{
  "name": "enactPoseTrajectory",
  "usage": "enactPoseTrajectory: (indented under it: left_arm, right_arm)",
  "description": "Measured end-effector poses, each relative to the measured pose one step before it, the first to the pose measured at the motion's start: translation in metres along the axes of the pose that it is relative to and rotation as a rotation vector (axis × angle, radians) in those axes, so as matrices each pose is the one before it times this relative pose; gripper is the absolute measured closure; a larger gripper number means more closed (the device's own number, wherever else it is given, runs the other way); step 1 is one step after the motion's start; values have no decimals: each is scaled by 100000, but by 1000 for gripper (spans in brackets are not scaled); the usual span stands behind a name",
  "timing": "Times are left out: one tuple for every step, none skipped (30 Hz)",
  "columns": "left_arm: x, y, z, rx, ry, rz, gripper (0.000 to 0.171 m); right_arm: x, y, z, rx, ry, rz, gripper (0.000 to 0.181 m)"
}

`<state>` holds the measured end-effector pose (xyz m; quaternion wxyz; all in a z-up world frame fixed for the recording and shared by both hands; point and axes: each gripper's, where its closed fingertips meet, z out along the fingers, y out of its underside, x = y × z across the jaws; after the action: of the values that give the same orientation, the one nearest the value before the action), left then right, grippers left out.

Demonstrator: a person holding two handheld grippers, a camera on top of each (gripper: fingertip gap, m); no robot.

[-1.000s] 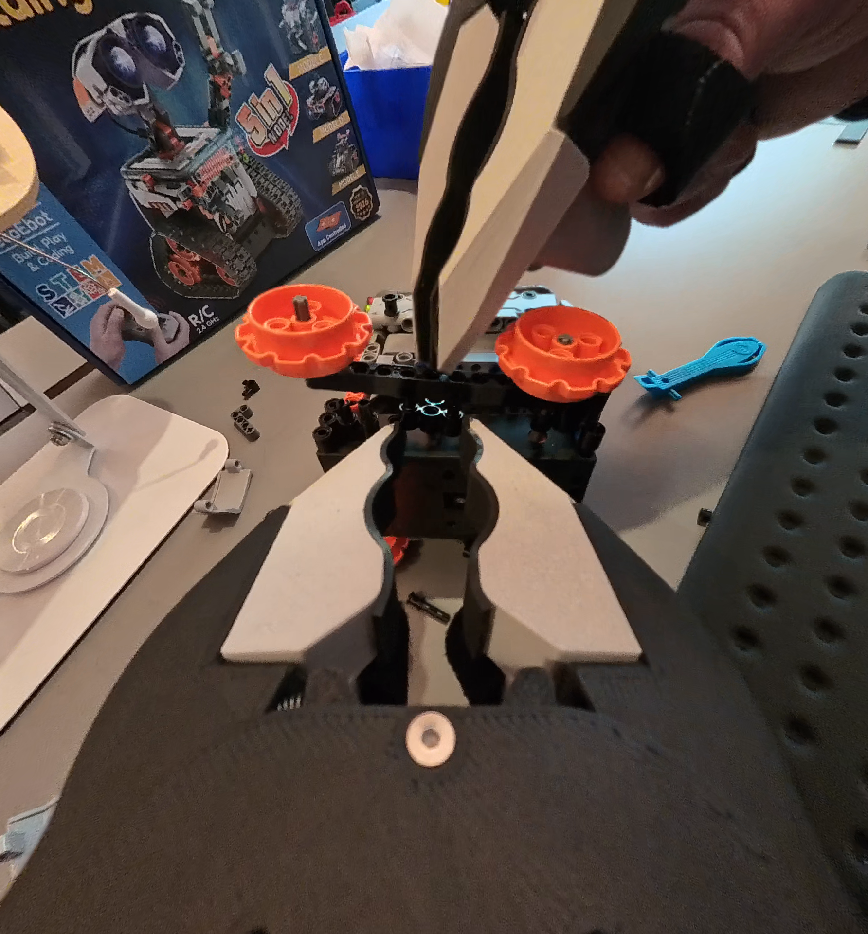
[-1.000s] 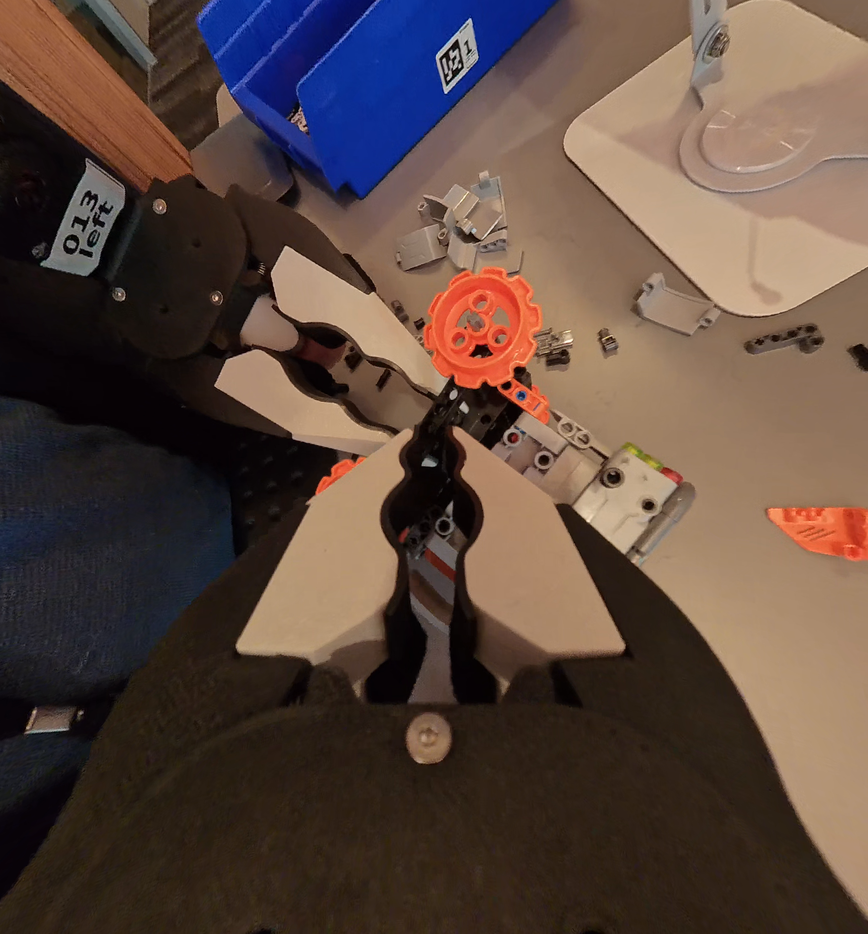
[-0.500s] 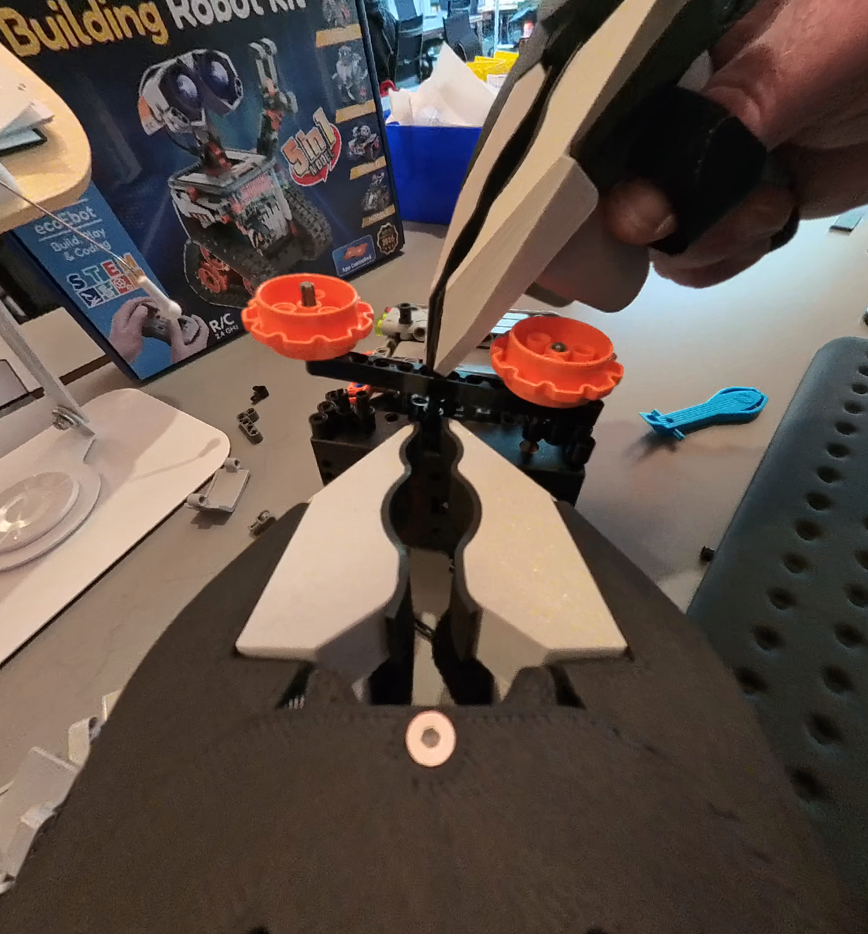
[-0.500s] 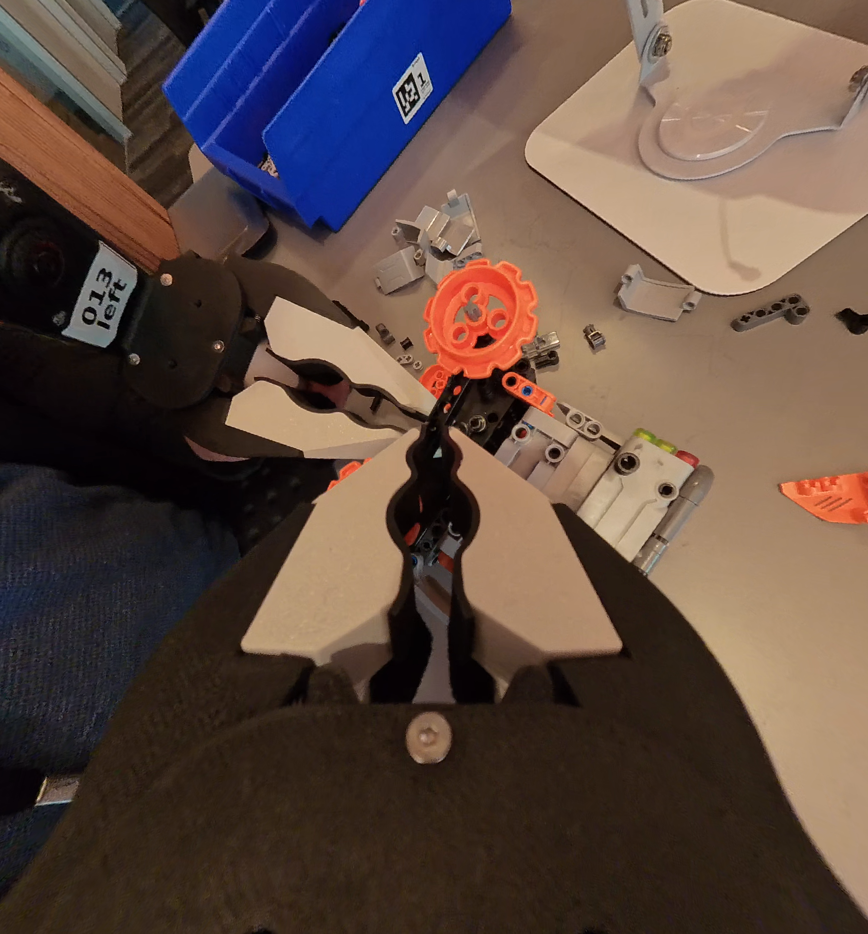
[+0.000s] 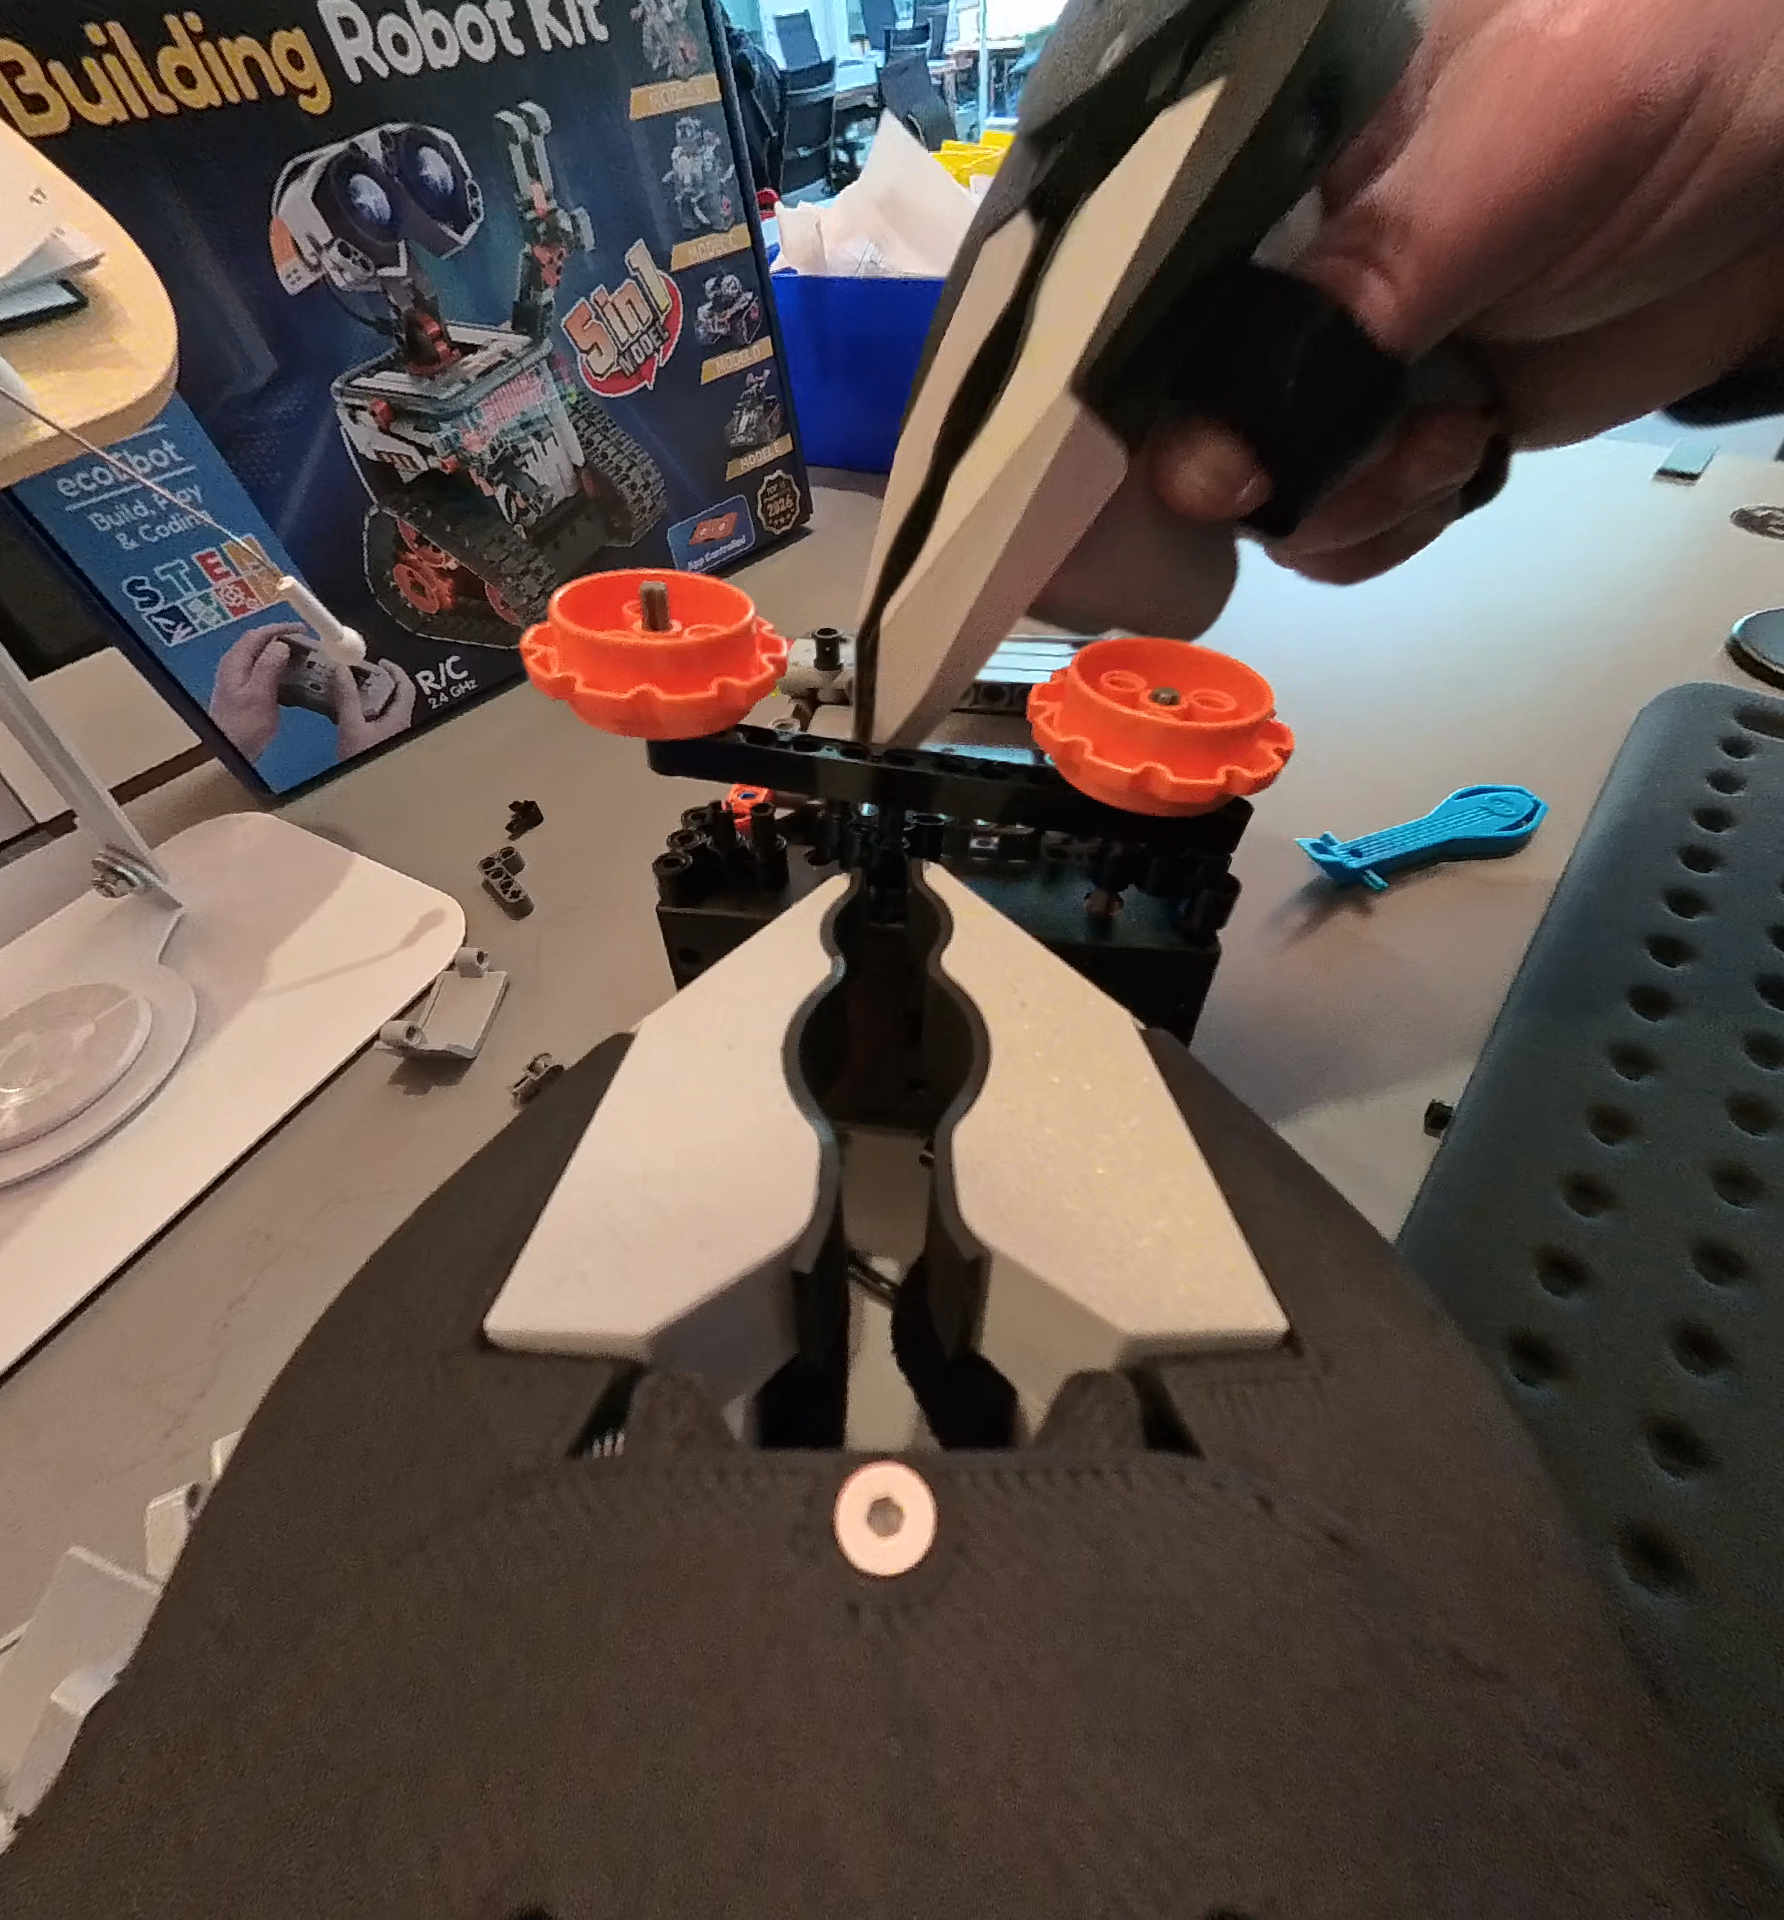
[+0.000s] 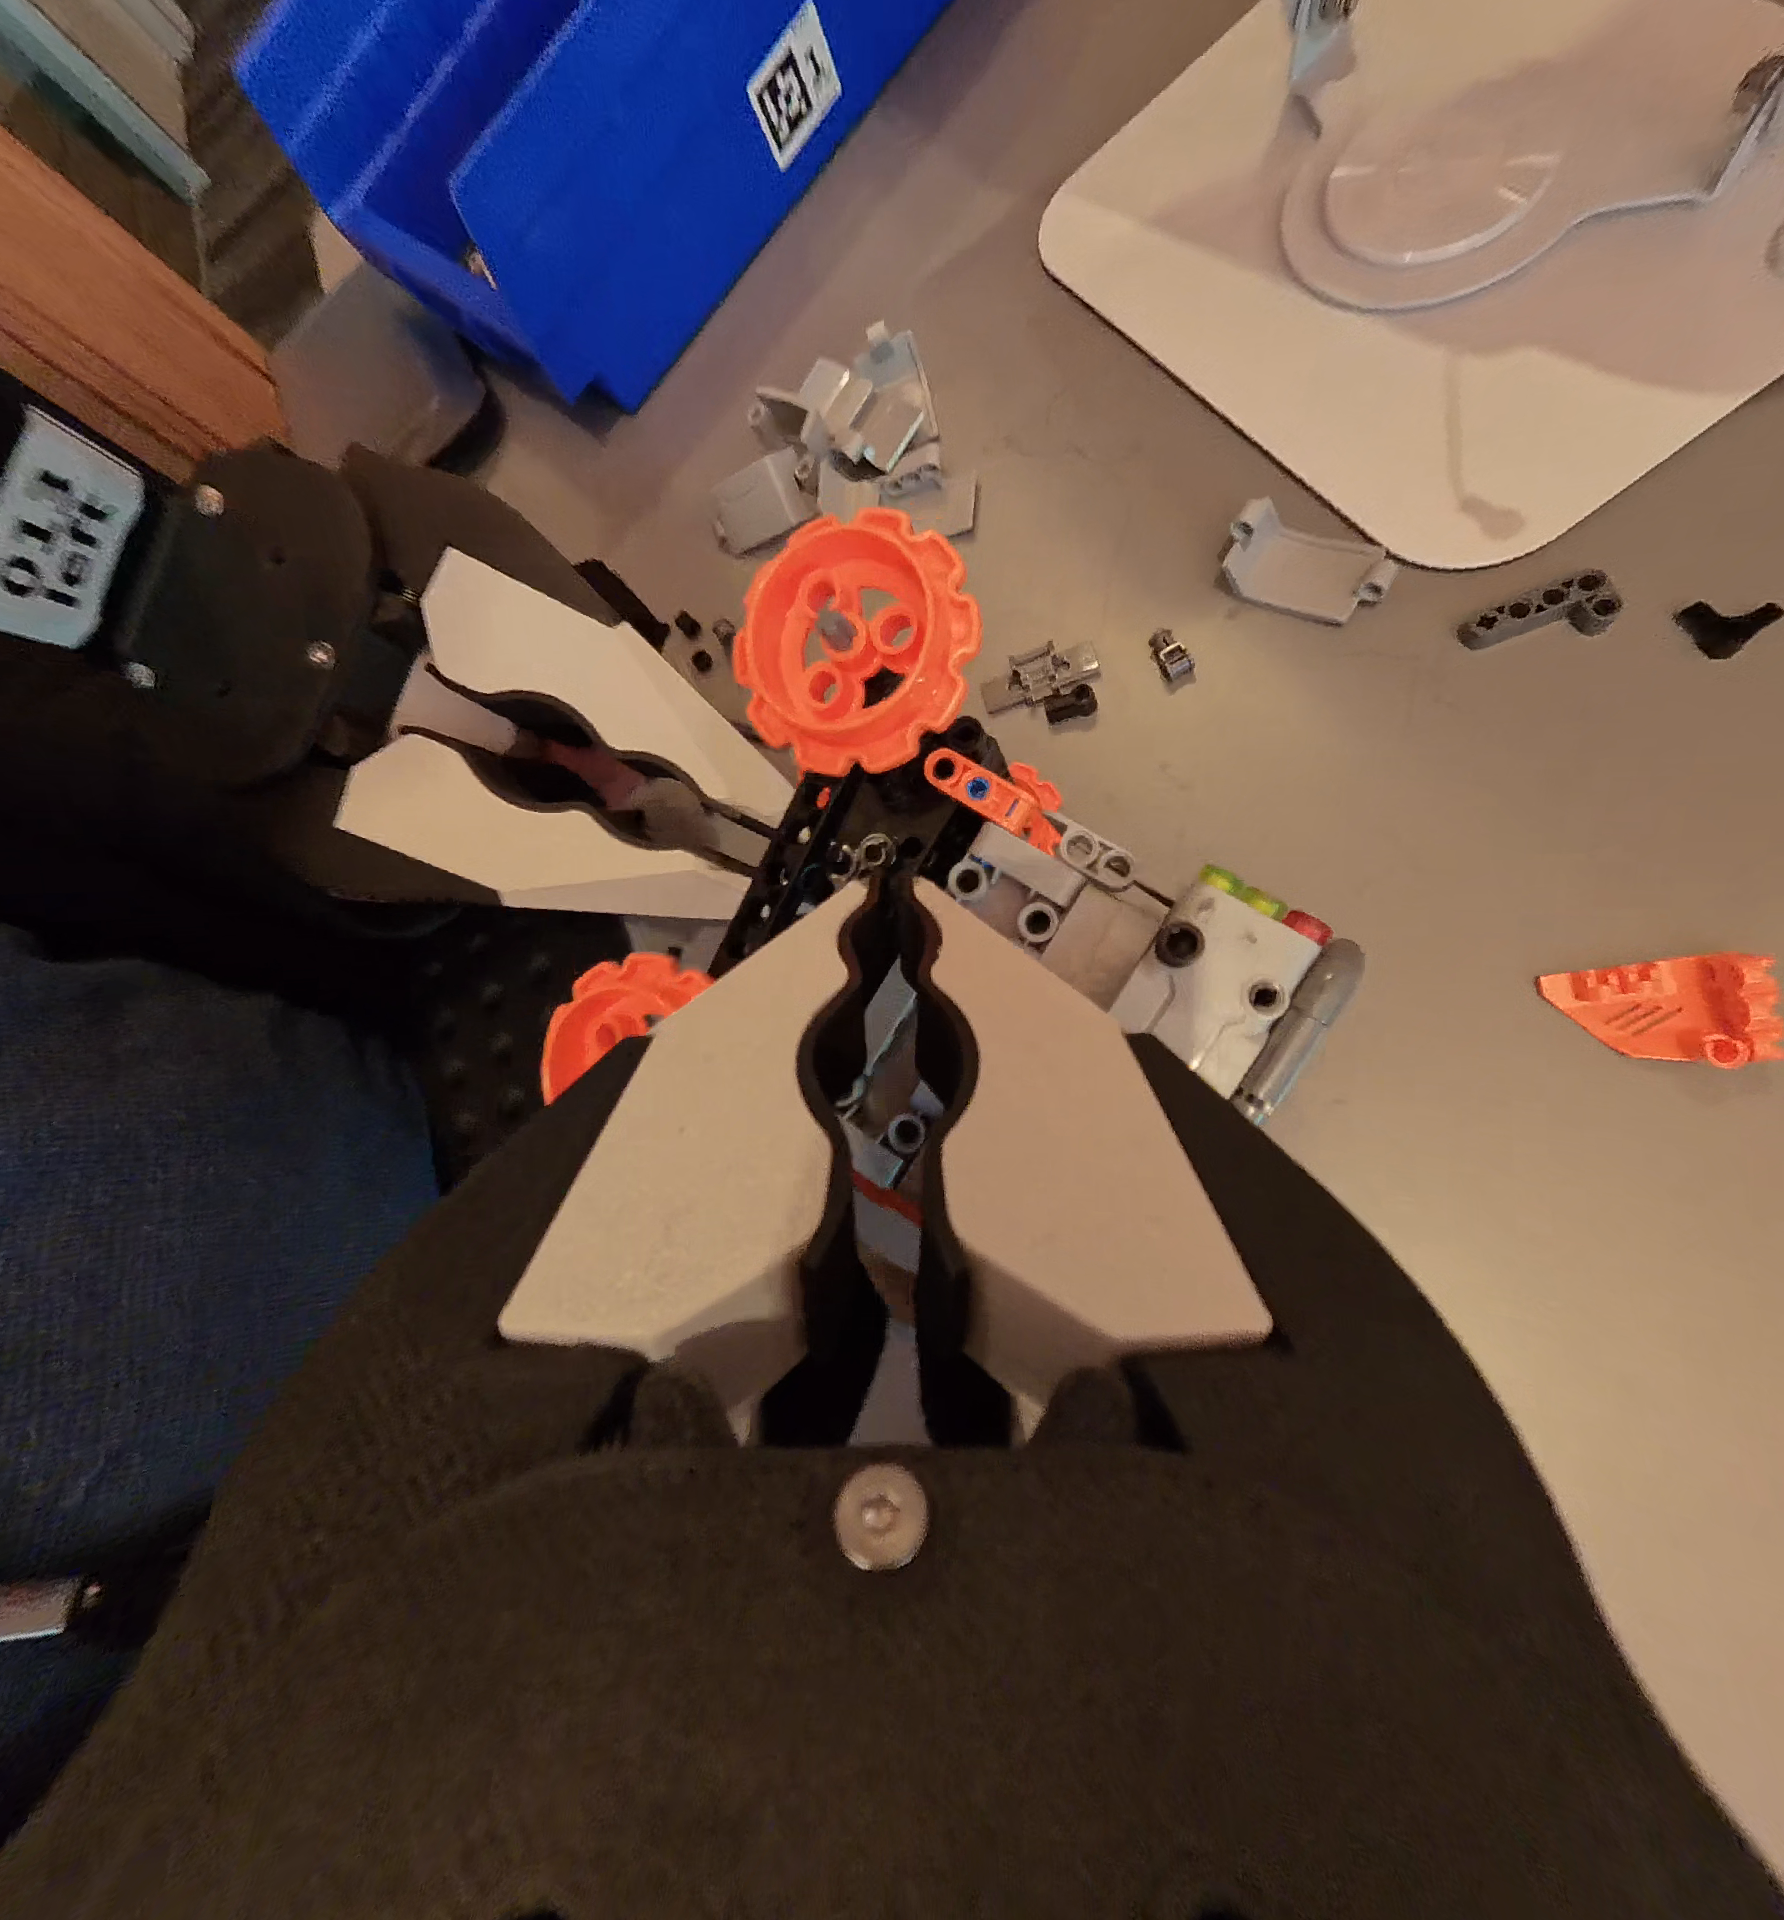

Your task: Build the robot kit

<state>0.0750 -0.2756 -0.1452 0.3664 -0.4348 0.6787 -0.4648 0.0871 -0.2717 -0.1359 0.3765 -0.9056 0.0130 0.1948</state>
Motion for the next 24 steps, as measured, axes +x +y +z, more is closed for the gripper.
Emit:
enactPoseTrajectory:
  left_arm:
    - [127,-54,34,195,741,-507,166]
    - [24,-5,38,24,62,-95,165]
    - [7,16,-1,-69,-106,144,165]
    - [11,10,-48,-129,74,-140,165]
    - [-29,46,-24,-521,-315,106,165]
    - [5,32,7,-343,-58,682,165]
    - [61,7,-23,-278,434,213,165]
    - [53,-32,-39,-161,424,58,165]
    - [145,19,22,-249,831,-39,166]
    - [223,-40,60,30,1228,98,165]
    - [265,-29,28,-393,1331,795,166]
    - [337,-16,30,-702,1839,685,166]
    - [301,8,36,-499,1505,1059,166]
    - [87,1,-19,15,197,1193,167]
    - [4,9,-24,123,317,85,168]
    - [-77,-2,-18,170,-145,-533,166]
    - [-125,-11,-57,427,-670,-440,162]
    - [76,-21,-114,619,411,-360,159]
    - [-1,19,-149,295,-567,125,155]
    - [-107,70,-145,-200,-1250,597,153]
    - [-69,27,-134,40,-626,172,150]
    - [-139,-82,-155,592,-691,-483,149]
    - [-108,-83,-71,424,-490,-227,148]
    - [-10,105,73,-924,23,117,148]
  right_arm:
    - [74,111,316,-919,459,-630,181]
    - [-16,19,229,-213,-26,-260,181]
    - [21,95,183,-823,285,-660,181]
    - [40,39,92,-258,89,-582,181]
    - [-35,-75,54,588,-692,-194,181]
    - [-22,-42,45,374,-614,-488,181]
    - [58,-27,6,-3,-193,-615,181]
    - [2,-57,-42,260,-569,-617,181]
    - [-55,-125,-4,816,-781,-513,181]
    - [-5,-38,73,384,-186,-316,181]
    - [3,97,118,-633,149,-964,181]
    - [-39,98,107,-675,-58,-1305,181]
    - [-139,29,88,-273,-634,-688,181]
    - [-51,96,69,-649,20,-880,181]
    - [99,119,22,-785,957,-1196,181]
    - [26,35,-39,-186,184,-444,181]
    - [-78,14,-10,102,-625,-48,181]
    - [-32,15,-2,154,-137,-166,181]
    - [-44,25,5,-51,7,-215,181]
    - [-45,22,14,-73,94,-130,181]
    - [-5,7,-2,-18,364,-285,181]
    - [2,18,-3,-190,426,-657,181]
    - [-2,16,-3,-152,142,-257,181]
    - [-30,-1,19,-6,-291,254,181]
